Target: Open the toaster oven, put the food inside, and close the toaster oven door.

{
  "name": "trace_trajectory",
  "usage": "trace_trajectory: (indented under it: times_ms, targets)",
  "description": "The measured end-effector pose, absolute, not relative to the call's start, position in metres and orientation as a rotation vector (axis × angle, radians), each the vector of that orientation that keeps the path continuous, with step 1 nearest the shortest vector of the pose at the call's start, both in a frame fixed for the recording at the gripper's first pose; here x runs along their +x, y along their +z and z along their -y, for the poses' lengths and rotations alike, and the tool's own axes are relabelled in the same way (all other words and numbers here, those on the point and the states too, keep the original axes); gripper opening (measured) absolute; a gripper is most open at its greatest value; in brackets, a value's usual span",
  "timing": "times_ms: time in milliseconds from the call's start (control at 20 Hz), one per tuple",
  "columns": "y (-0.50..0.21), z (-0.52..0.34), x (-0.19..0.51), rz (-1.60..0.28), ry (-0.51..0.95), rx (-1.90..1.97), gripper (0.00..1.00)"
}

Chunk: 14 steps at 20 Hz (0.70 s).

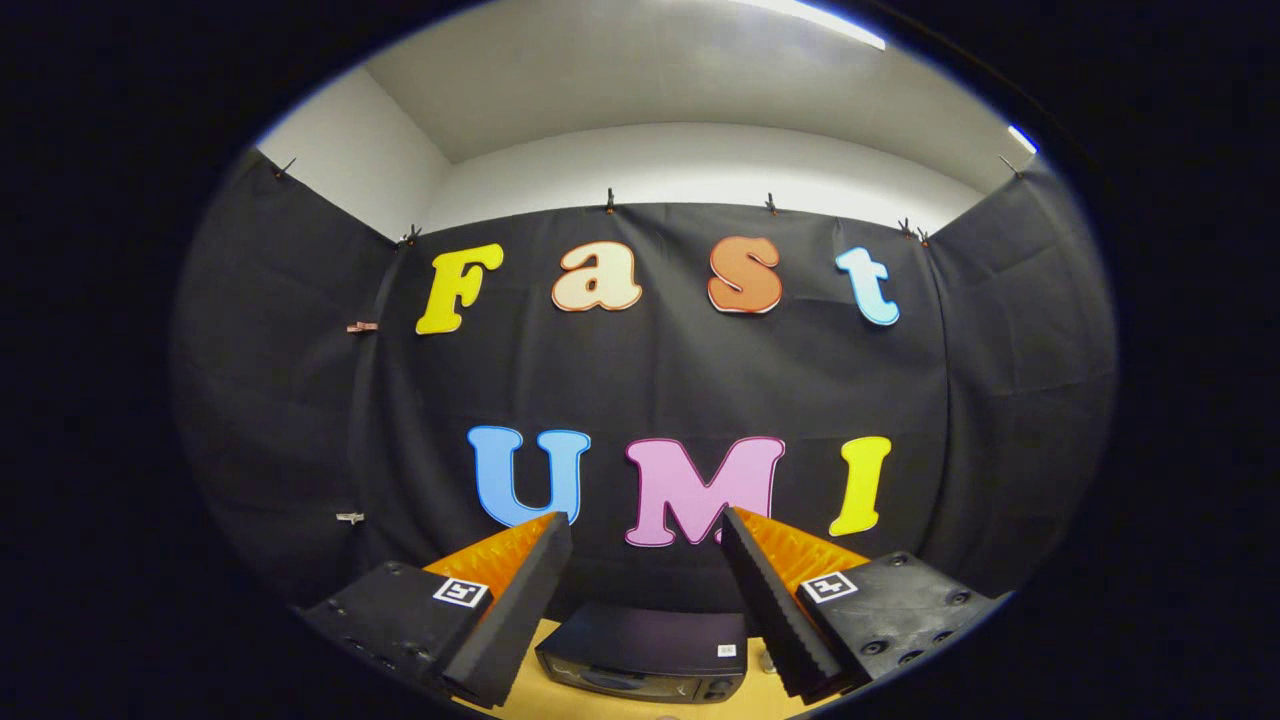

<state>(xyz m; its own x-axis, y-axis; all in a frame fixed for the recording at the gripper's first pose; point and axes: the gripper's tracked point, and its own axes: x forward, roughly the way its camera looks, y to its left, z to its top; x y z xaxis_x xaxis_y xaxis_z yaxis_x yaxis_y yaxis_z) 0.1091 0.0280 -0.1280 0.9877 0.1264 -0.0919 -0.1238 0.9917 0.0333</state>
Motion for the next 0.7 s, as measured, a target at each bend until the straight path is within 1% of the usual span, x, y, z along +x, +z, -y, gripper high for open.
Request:
trace_trajectory:
  times_ms: [300,700]
  targets:
    - [-0.222,-0.030,0.146,-0.206,0.106,0.040,0.97]
    - [-0.325,-0.041,0.169,-0.301,0.074,0.079,0.98]
